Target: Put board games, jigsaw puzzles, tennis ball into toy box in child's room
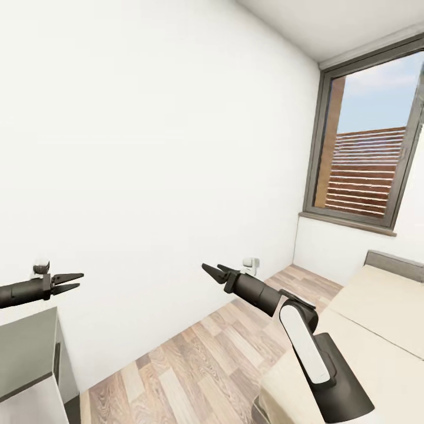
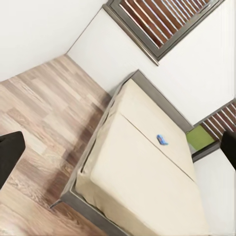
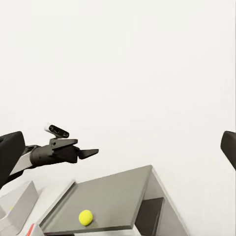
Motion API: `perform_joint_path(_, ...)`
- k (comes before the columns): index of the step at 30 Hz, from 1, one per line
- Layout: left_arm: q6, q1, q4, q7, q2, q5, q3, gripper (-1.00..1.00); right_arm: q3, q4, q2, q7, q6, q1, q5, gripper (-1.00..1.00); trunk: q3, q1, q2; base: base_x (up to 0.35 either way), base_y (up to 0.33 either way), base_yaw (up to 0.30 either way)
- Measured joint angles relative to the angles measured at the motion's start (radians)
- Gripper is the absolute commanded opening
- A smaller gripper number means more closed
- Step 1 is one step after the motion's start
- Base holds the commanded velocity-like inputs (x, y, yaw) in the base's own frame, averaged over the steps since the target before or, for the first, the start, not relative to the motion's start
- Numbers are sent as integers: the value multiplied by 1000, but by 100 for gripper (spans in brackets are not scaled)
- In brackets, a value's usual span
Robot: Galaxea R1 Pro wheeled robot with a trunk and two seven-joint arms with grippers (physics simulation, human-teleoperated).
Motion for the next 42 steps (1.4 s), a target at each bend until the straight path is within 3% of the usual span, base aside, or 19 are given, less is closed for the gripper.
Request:
perform_joint_path(11, 0, 0, 0, 0, 0, 0, 0, 100, -47, 18, 2, -2, -1, 0, -1, 100, 3, 0, 0, 168, 106, -148)
perform_joint_path(22, 0, 0, 0, -1, 0, 0, 0, 100, -58, 32, 2, -2, 2, 0, -4, 100, -13, 0, 0, 7, 4, -61)
perform_joint_path(28, 0, 0, 0, -1, 0, 0, 0, 100, -92, 46, 5, -1, 3, 0, -5, 100, -22, 0, 0, 0, 27, -128)
perform_joint_path(42, 0, 0, 0, -1, 0, 0, 0, 100, -102, 57, 6, -2, 4, 0, -6, 100, -28, 0, 0, 6, 47, -248)
